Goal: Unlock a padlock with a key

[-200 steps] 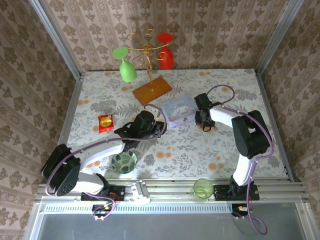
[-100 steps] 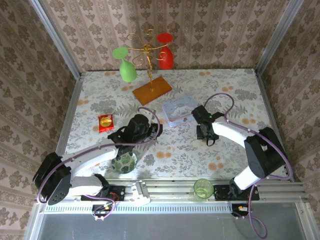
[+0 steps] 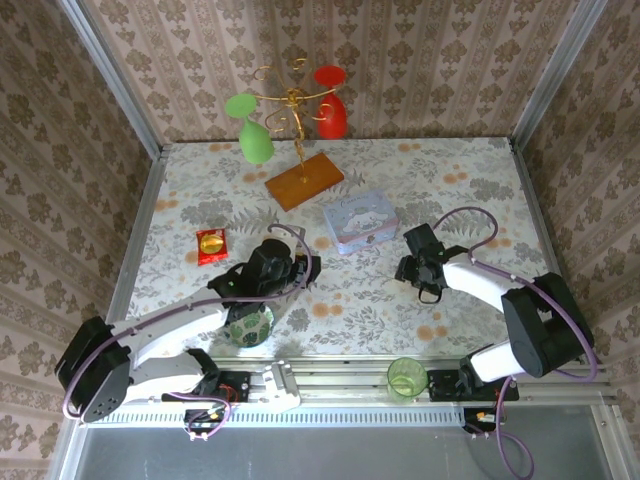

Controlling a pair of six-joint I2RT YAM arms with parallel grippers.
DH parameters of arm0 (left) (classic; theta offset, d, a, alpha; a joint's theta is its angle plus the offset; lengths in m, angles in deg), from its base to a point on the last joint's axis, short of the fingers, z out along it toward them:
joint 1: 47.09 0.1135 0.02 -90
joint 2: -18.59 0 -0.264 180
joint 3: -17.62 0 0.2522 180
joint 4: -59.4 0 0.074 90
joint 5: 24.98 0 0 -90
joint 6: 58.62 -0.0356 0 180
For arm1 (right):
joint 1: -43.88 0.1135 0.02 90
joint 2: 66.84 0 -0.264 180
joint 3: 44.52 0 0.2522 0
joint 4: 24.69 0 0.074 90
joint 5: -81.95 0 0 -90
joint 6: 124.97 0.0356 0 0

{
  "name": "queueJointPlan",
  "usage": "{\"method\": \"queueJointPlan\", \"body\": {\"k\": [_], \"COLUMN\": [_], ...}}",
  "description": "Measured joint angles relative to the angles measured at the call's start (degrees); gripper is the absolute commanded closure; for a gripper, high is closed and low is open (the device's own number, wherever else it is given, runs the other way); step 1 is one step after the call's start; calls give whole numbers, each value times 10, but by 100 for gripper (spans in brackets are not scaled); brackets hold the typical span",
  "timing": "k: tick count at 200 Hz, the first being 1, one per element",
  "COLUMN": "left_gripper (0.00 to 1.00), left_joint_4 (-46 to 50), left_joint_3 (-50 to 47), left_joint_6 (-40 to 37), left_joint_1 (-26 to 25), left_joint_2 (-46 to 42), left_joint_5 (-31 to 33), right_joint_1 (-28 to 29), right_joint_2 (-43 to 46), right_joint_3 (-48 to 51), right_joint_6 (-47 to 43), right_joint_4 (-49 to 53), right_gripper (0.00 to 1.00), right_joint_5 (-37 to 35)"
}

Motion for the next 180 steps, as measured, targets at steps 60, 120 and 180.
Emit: {"method": "queueJointPlan", "body": {"k": [60,120,180], "left_gripper": [52,51,51], "left_joint_4": [0,0,0], "left_joint_3": [-17,-17,-26], "left_joint_6": [9,10,13], "left_joint_1": [0,0,0], "left_joint_2": [-19,-20,-23], "left_joint_5": [4,4,12], "right_joint_1": [-26,-50,38], "right_joint_2": [27,-31,-165], "right_joint_3": [27,-14,-171], "right_joint_6": [39,42,-17], "right_joint_4": [-48,-65,91], "right_gripper": [30,27,38], "right_joint_5": [27,38,-73]}}
